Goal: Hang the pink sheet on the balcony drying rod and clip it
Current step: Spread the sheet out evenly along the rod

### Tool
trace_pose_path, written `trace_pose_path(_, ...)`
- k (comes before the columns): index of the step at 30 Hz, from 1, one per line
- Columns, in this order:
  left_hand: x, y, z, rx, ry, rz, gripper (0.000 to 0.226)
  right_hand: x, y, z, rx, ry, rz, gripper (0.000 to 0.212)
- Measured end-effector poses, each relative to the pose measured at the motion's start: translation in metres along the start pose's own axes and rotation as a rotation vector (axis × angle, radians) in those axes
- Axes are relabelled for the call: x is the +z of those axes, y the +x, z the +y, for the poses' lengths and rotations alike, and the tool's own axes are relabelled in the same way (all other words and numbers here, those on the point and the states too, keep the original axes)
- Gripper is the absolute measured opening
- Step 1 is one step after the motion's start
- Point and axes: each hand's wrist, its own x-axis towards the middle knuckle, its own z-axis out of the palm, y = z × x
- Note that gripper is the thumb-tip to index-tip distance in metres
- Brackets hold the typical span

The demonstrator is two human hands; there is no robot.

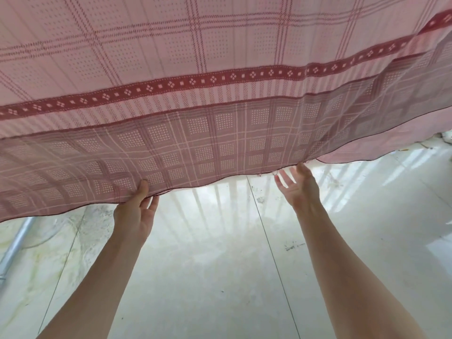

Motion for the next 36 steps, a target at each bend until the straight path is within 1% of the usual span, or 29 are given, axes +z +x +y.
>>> trace_pose_path(4,-0.006,-0.005,0.007,-0.028,-0.042,0.013,0.013,0.013,-0.004,0.009,0.035,0.117,-0.070,0.025)
trace_pose_path(7,-0.013,-0.009,0.008,-0.077,-0.125,-0.039,0.007,0.035,-0.013,0.008,0.055,0.205,-0.191,0.017)
trace_pose_path(8,-0.015,-0.011,0.008,-0.085,-0.139,-0.057,0.006,0.044,-0.019,0.008,0.056,0.242,-0.258,0.018)
trace_pose_path(10,-0.017,-0.014,0.008,-0.093,-0.149,-0.079,0.006,0.056,-0.027,0.011,0.062,0.243,-0.394,0.029)
trace_pose_path(11,-0.017,-0.016,0.008,-0.094,-0.153,-0.082,0.006,0.061,-0.031,0.016,0.066,0.224,-0.411,0.033)
trace_pose_path(15,-0.022,-0.015,0.011,-0.093,-0.153,-0.087,0.005,0.053,-0.037,0.033,0.038,0.119,-0.317,0.040)
trace_pose_path(16,-0.023,-0.014,0.013,-0.092,-0.156,-0.086,0.005,0.047,-0.038,0.030,0.028,0.149,-0.321,0.035)
trace_pose_path(19,-0.026,-0.011,0.014,-0.089,-0.181,-0.077,0.006,0.028,-0.034,0.006,0.040,0.316,-0.274,0.009)
trace_pose_path(20,-0.027,-0.010,0.013,-0.089,-0.181,-0.072,0.006,0.022,-0.030,-0.003,0.022,0.369,-0.266,0.018)
trace_pose_path(22,-0.025,-0.009,0.008,-0.092,-0.165,-0.061,0.008,0.009,-0.023,-0.015,-0.033,0.407,-0.265,0.046)
trace_pose_path(23,-0.023,-0.008,0.005,-0.094,-0.163,-0.057,0.009,0.004,-0.019,-0.019,-0.057,0.417,-0.251,0.051)
trace_pose_path(26,-0.015,-0.004,-0.001,-0.093,-0.191,-0.051,0.013,-0.001,-0.020,-0.027,-0.111,0.422,-0.202,0.051)
trace_pose_path(27,-0.013,-0.001,-0.002,-0.085,-0.208,-0.036,0.013,0.000,-0.025,-0.029,-0.100,0.401,-0.188,0.048)
trace_pose_path(28,-0.011,0.001,-0.002,-0.079,-0.222,-0.019,0.010,0.001,-0.030,-0.030,-0.089,0.352,-0.158,0.036)
trace_pose_path(29,-0.009,0.003,-0.001,-0.078,-0.228,-0.002,0.008,0.001,-0.033,-0.031,-0.091,0.303,-0.128,0.020)
trace_pose_path(30,-0.006,0.003,0.000,-0.083,-0.232,0.015,0.007,0.003,-0.034,-0.031,-0.081,0.262,-0.117,0.009)
trace_pose_path(31,-0.003,0.003,0.001,-0.090,-0.240,0.037,0.007,0.004,-0.035,-0.030,-0.070,0.225,-0.092,0.012)
trace_pose_path(34,0.000,0.005,0.009,-0.122,-0.287,0.113,0.011,0.003,-0.032,-0.027,-0.007,0.235,-0.051,0.016)
trace_pose_path(35,0.002,0.007,0.014,-0.132,-0.287,0.128,0.013,0.002,-0.031,-0.026,0.044,0.227,-0.060,0.017)
trace_pose_path(36,0.003,0.008,0.020,-0.142,-0.276,0.141,0.016,0.003,-0.029,-0.026,0.118,0.232,-0.024,0.018)
